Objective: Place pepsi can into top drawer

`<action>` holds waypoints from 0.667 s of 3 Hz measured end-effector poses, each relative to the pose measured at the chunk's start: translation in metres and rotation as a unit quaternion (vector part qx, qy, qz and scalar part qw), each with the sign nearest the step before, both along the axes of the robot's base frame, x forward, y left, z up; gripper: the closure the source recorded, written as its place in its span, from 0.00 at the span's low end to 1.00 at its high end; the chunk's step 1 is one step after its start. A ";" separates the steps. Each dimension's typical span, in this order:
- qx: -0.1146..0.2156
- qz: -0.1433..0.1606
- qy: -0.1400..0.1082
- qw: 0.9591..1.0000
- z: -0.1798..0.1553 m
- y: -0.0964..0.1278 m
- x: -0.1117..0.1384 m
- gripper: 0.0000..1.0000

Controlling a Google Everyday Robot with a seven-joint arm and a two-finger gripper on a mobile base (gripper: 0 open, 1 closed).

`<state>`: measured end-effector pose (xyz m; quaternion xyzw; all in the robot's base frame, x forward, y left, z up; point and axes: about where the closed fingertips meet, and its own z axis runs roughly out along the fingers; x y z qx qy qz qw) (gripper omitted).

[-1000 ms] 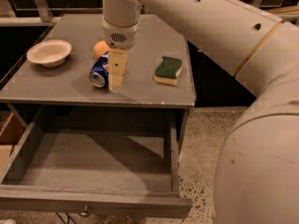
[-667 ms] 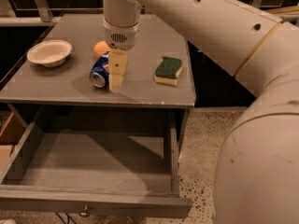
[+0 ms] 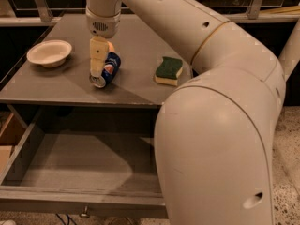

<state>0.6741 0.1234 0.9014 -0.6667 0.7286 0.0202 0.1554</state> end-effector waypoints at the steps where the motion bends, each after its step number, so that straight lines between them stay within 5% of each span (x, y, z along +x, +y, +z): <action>1: 0.000 -0.001 0.003 1.000 -0.004 0.002 0.002 0.00; 2: 0.000 0.005 0.025 1.000 -0.028 0.020 0.007 0.00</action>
Offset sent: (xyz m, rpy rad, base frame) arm 0.0057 0.0210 -0.0343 -0.0075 0.0778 0.0029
